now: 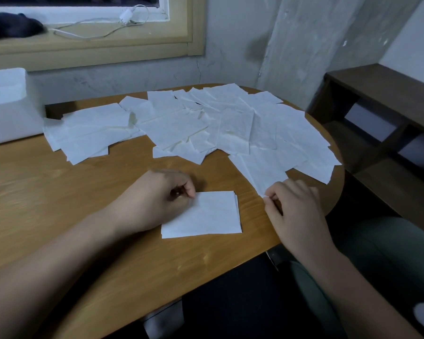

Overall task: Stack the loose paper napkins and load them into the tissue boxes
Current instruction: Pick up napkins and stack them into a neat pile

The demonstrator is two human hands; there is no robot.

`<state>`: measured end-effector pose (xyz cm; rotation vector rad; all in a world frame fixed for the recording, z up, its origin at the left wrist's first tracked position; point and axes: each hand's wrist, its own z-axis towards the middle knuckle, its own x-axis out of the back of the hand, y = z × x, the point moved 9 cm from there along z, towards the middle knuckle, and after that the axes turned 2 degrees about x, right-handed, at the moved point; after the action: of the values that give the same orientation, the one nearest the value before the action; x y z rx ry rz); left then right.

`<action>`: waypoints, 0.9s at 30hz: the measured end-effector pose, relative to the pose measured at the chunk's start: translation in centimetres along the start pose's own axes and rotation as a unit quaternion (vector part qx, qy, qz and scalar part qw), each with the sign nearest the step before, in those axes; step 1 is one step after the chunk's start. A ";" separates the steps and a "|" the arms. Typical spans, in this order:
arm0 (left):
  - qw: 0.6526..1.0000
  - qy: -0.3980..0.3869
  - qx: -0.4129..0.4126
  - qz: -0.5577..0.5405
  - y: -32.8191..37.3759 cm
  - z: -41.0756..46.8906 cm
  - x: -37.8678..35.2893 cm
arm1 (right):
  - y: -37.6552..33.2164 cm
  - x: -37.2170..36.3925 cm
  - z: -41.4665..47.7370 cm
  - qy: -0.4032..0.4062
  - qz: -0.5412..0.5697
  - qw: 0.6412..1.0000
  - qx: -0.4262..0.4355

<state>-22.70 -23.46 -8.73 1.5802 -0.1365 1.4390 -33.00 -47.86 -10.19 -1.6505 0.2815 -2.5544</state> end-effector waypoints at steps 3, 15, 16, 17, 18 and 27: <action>1.000 0.008 0.013 -0.012 0.1 0.0 0.4 | 0.0 1.3 0.0 0.018 0.053 0.998 -0.026; 0.992 0.067 0.031 -0.105 0.4 0.1 2.5 | -5.2 5.7 0.4 -0.054 0.383 0.921 -0.049; 0.990 0.052 0.034 -0.124 0.7 0.1 2.6 | -5.8 5.9 0.4 -0.065 0.401 0.913 -0.039; 0.989 0.034 0.035 -0.141 1.0 0.0 2.6 | -6.2 6.0 0.4 -0.073 0.420 0.904 -0.032; 0.986 0.018 0.036 -0.160 1.2 0.0 2.5 | -6.4 6.1 0.5 -0.078 0.440 0.894 -0.034; 0.944 -0.024 0.122 -0.306 0.3 -0.2 2.4 | -4.0 0.3 0.5 -0.152 0.507 0.819 -0.222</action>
<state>-22.35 -22.28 -6.68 1.6585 0.4865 0.9482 -32.53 -44.03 -8.90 -1.3765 1.3647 -1.4459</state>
